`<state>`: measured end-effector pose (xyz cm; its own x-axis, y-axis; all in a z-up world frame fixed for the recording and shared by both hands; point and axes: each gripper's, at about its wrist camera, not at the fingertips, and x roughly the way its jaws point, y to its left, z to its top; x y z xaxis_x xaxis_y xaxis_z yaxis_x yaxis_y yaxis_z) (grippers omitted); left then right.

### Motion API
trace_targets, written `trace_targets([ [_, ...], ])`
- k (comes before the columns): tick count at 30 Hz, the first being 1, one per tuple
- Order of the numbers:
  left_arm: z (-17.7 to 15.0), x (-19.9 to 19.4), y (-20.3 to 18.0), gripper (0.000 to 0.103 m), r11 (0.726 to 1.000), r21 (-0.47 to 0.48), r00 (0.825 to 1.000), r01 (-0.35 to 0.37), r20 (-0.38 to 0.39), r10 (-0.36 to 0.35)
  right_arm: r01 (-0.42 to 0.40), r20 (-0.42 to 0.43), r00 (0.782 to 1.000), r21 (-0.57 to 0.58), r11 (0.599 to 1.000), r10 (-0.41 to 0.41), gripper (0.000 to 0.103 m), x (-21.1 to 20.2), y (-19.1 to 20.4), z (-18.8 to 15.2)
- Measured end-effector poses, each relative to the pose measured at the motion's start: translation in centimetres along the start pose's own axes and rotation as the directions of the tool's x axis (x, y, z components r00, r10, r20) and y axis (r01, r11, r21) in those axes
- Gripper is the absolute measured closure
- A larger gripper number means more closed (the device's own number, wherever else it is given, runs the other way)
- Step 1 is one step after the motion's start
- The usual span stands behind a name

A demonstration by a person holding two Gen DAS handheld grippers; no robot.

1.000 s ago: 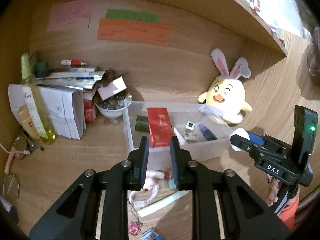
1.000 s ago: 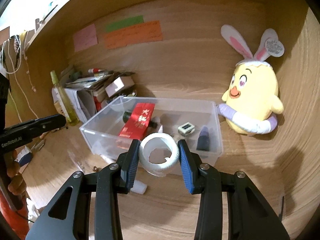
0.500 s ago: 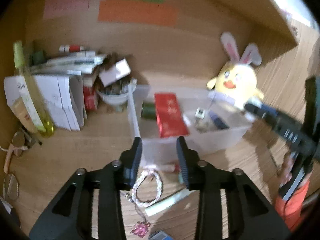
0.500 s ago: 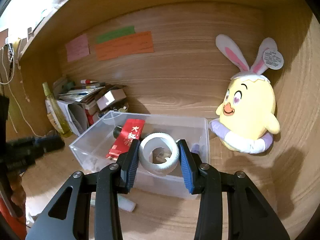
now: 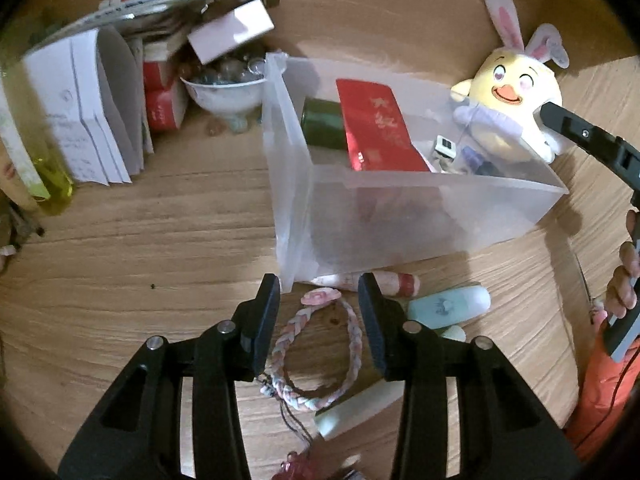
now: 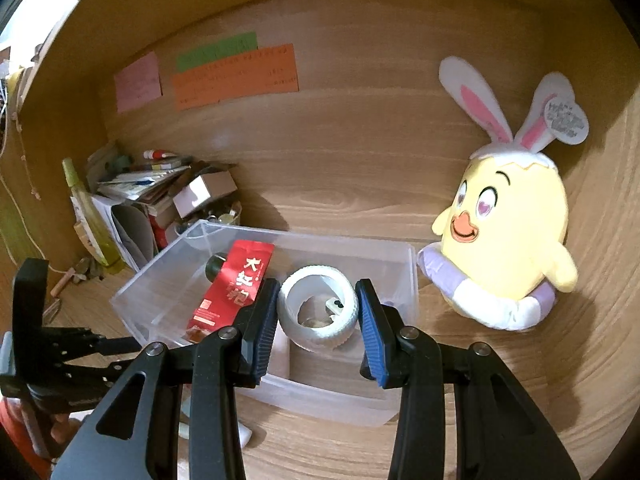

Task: Organize objects
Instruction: 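Carry the bracelet and tape roll over the clear box and open the right tool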

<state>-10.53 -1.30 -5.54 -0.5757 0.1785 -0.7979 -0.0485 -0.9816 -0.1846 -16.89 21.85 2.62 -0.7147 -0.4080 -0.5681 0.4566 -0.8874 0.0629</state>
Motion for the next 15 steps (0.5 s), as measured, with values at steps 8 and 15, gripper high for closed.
trace_targets([
  [8, -0.4, 0.9, 0.2, 0.075, 1.000, 0.004, 1.000, -0.023, -0.013, 0.023, 0.013, -0.047, 0.999, 0.004, 1.000, -0.013, 0.068, 2.2, -0.2, -0.3],
  [15, -1.4, 0.2, 0.7, 0.083, 1.000, -0.001, 1.000, -0.006, 0.003, 0.007, 0.021, -0.103, 0.994, 0.007, 1.000, -0.021, 0.068, 4.2, -0.7, -0.7],
])
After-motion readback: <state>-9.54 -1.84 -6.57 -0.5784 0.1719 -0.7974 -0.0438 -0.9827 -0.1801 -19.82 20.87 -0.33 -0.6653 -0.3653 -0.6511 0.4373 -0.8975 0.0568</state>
